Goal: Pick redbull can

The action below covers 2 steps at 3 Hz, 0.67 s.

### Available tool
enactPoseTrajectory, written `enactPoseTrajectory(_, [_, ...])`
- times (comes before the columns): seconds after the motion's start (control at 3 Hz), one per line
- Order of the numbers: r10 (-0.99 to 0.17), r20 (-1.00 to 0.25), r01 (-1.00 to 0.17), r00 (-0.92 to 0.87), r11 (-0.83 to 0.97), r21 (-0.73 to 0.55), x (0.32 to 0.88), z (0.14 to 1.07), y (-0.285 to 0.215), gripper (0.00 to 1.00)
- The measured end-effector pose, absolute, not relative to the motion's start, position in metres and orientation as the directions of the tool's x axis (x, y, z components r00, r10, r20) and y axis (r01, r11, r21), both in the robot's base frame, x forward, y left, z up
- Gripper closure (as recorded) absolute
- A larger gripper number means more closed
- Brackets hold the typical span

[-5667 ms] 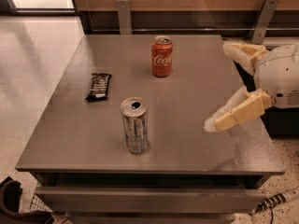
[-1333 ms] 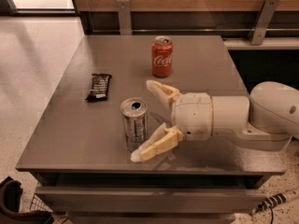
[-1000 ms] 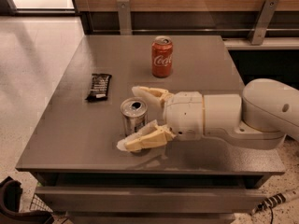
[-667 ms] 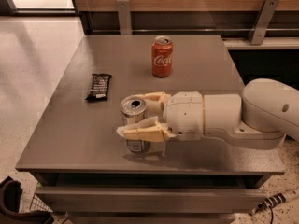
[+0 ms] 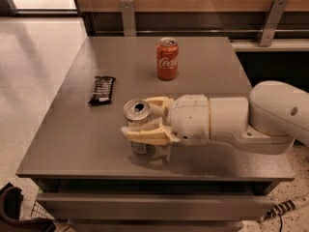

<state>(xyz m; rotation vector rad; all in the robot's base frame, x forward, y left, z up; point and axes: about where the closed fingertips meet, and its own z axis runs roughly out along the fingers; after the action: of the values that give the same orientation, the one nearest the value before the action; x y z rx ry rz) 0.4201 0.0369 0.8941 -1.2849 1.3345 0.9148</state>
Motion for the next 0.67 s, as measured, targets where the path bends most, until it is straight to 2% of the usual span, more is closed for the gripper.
enactPoseTrajectory(0.33, [-0.204, -0.974, -0.982, 0.098, 0.137, -0.127, 0.4194, 0.895, 0.0384, 1.0])
enactPoseTrajectory(0.67, [-0.204, -0.974, -0.982, 0.098, 0.137, -0.127, 0.4194, 0.895, 0.0384, 1.0])
